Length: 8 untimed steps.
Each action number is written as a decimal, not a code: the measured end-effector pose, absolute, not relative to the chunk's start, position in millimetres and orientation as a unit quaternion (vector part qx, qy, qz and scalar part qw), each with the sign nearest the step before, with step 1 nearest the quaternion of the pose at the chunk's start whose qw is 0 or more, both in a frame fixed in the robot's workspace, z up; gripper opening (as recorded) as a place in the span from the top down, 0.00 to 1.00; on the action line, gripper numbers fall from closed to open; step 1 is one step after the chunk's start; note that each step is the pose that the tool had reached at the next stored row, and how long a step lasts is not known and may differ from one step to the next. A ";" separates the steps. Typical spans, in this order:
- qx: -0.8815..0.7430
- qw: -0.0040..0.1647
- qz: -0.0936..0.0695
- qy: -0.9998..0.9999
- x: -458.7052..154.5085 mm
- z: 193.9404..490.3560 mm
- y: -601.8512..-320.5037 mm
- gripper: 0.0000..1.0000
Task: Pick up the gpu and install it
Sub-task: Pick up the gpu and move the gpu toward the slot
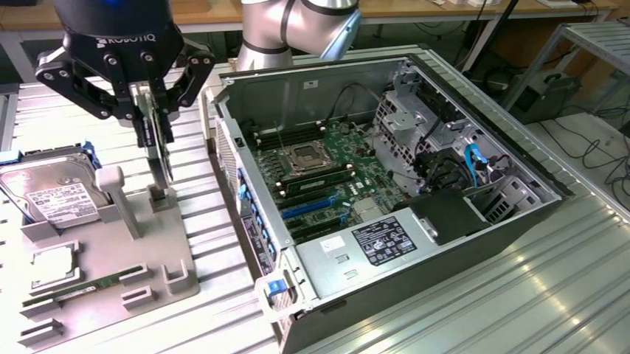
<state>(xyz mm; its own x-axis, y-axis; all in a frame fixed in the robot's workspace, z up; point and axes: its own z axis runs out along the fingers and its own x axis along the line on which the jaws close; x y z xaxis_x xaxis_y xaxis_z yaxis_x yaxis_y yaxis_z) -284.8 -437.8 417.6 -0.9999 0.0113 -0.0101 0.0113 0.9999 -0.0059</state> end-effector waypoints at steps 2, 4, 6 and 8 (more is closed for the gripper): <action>0.006 0.005 -0.003 1.000 -283.5 417.5 -437.8 0.72; 0.006 0.005 -0.003 1.000 -281.9 417.6 -437.8 0.72; 0.006 0.005 -0.003 1.000 -280.5 417.6 -437.8 0.72; 0.006 0.005 -0.003 1.000 -278.9 417.5 -437.8 0.72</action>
